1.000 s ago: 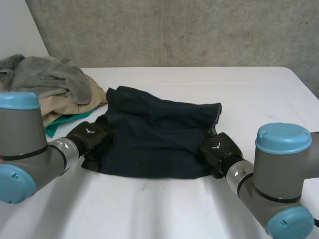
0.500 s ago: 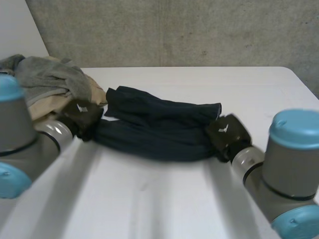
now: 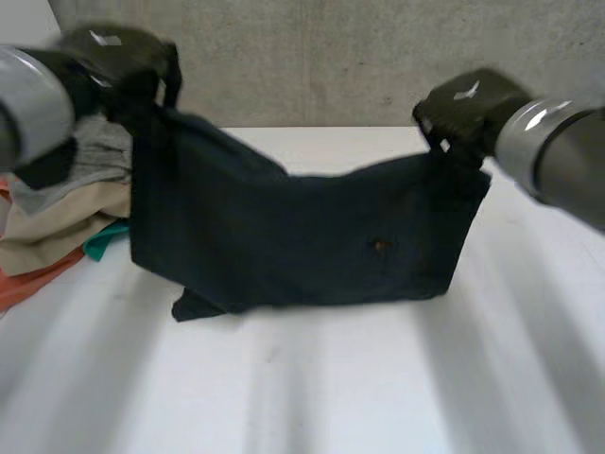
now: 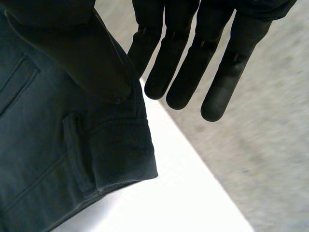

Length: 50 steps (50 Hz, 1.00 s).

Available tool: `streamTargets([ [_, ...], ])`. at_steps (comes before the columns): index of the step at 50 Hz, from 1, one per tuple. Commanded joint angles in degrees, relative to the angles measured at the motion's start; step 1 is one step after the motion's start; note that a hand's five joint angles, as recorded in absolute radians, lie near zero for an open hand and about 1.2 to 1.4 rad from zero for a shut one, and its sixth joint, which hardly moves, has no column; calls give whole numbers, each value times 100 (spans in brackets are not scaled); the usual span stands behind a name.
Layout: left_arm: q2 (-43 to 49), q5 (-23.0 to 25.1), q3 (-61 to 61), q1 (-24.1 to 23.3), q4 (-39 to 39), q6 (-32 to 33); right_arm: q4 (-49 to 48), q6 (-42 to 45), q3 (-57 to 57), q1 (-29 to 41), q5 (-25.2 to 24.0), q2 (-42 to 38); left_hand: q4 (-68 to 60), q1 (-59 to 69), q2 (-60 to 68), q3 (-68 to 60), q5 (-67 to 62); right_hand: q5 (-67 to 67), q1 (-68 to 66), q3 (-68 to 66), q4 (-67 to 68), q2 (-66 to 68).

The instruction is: Fold the laundry.

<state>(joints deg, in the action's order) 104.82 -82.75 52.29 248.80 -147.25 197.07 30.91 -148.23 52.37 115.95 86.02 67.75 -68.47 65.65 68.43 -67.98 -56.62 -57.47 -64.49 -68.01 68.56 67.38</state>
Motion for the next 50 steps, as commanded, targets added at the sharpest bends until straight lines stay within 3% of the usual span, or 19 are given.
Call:
streamTargets([
  [1,1654,-127,-1649,-78,-215,-1,-1006,-267,-735,156,239,-1158,-1153,1435,1157,-1202,-1338,-1253,-1551,-1199,1144,1262],
  [6,1806,-373,-3012,-34,-1093,-133,-2508,-241,-1781,244,565,-1387,-1153,1435,1157,-1202,-1338,-1253,-1551,-1199,1144,1262],
  [8,1552,-487,-3259,10,-1909,-299,-3431,-92,-1993,253,583,-1282,-1153,1435,1157,-1202,-1338,-1253,-1551,-1199,1144,1262],
  [13,919,-611,-2787,28,-3510,-862,-4821,5,-1818,270,416,-913,-1153,1435,1157,-1202,-1338,-1253,-1551,-1199,1144,1262],
  [17,567,-401,-1908,46,-4004,-1082,-5051,-39,-1484,297,214,-737,-1153,1435,1157,-1202,-1338,-1253,-1551,-1199,1144,1262],
  [21,496,-233,-1055,72,-4031,-1039,-5016,-48,-984,305,161,-667,-1153,1435,1157,-1202,-1338,-1253,-1551,-1199,1144,1262],
  [29,548,-374,974,248,-3916,-889,-4796,-39,843,288,-15,-596,-1153,1435,1157,-1202,-1338,-1253,-1551,-1199,1144,1262],
  [37,1295,127,2523,151,-4101,-389,-4761,101,2620,218,-138,-956,-1153,1435,1157,-1202,-1338,-1253,-1551,-1199,1144,1262],
  [45,1252,110,3156,309,-3039,200,-4041,646,3262,147,-94,-1080,-1153,1435,1157,-1202,-1338,-1253,-1551,-1199,1144,1262],
  [50,577,171,3498,309,-1916,341,-3199,936,3578,86,-42,-493,-1153,1435,1157,-1202,-1338,-1253,-1551,-1199,1144,1262],
])
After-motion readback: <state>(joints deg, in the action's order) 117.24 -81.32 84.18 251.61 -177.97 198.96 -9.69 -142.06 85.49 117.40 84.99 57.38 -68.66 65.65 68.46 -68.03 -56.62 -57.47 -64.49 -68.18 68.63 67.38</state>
